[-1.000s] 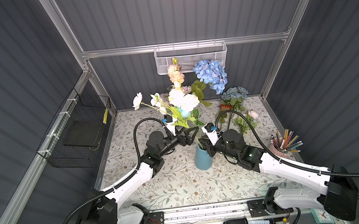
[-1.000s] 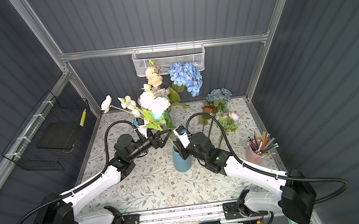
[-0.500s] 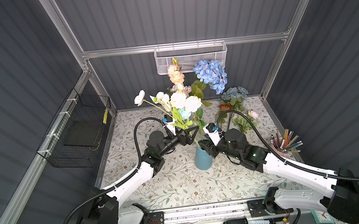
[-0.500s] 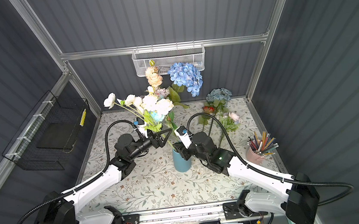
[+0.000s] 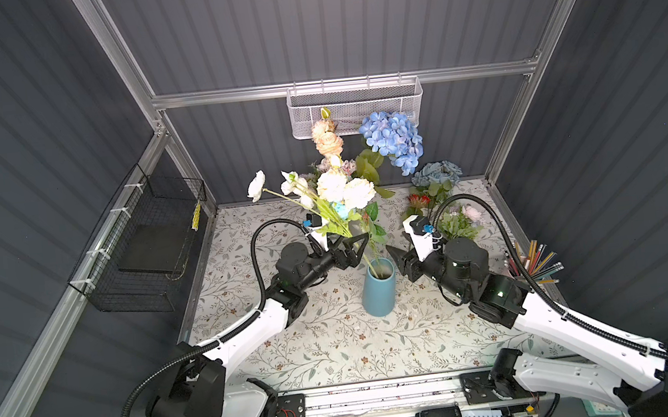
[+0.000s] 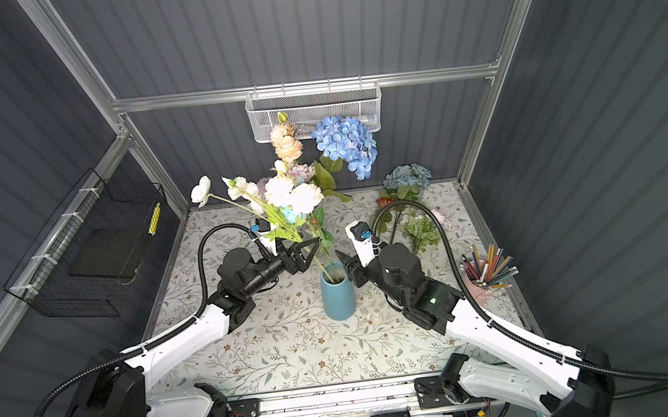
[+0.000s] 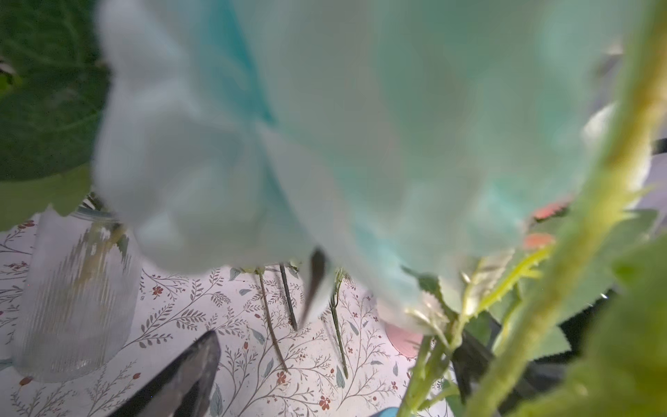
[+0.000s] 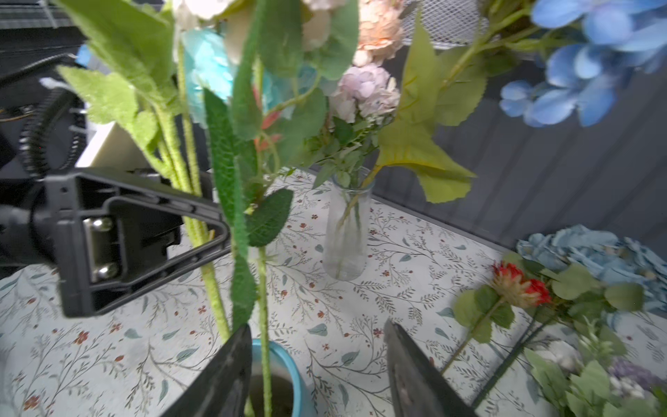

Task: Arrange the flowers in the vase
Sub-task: 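Open the right gripper and move it back to the flower pile, then close the right gripper on the red gerbera stem in the pile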

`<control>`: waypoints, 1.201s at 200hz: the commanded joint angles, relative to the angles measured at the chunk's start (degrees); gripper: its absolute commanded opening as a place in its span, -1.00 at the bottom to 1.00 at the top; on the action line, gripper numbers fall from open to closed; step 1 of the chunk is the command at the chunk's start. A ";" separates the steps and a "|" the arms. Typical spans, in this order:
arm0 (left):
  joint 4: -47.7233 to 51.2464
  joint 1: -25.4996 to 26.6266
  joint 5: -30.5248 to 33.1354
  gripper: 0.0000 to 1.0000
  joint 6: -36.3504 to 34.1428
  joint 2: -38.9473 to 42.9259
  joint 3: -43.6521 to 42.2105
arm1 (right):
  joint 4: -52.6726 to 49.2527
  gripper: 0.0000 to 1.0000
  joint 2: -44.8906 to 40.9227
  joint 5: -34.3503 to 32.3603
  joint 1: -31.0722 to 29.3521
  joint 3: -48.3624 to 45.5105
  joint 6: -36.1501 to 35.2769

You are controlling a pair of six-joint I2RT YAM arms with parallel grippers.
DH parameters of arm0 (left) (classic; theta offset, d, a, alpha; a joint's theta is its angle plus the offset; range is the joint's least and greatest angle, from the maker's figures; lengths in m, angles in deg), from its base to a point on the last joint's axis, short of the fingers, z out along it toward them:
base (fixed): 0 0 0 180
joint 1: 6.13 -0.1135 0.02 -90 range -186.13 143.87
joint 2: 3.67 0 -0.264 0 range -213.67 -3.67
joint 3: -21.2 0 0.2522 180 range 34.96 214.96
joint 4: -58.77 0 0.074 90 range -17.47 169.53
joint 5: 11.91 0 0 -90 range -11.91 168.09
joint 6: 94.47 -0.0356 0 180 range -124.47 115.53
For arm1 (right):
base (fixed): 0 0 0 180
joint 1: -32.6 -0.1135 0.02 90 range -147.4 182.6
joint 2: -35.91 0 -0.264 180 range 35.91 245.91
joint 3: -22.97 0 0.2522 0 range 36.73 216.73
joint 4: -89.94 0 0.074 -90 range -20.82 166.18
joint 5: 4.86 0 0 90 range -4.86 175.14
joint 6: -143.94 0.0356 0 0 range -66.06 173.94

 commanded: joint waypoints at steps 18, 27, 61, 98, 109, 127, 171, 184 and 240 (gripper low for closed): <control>-1.65 0.37 0.66 0.98 0.44 -0.93 2.15 | 1.06 0.15 0.25 -5.36 8.03 -4.49 11.63; -1.65 0.40 0.69 0.98 0.46 -0.94 2.15 | 0.61 0.14 0.94 -4.09 11.12 -5.28 15.39; -1.65 0.38 0.69 0.98 0.24 -1.13 2.17 | -1.15 0.15 7.00 2.30 18.81 -5.26 21.73; -1.98 0.41 0.42 0.98 0.33 -1.57 2.17 | -6.12 0.15 20.07 8.04 23.88 1.22 24.91; -2.04 0.45 0.34 0.98 0.22 -1.47 2.20 | -7.28 0.13 24.00 8.94 24.71 3.62 25.38; -1.89 0.44 0.56 0.98 0.07 -1.07 1.92 | -8.50 0.12 29.51 9.47 25.84 7.12 26.15; -0.77 0.46 0.83 0.98 -0.50 0.01 1.44 | -11.64 0.06 40.36 10.97 29.40 15.31 27.70; -0.59 0.46 0.78 0.98 -0.59 0.04 1.42 | -11.96 0.00 43.25 12.56 30.42 17.68 27.90; 0.00 0.45 1.03 0.98 -0.94 0.29 1.55 | -14.28 -0.11 53.23 12.80 30.86 23.69 27.70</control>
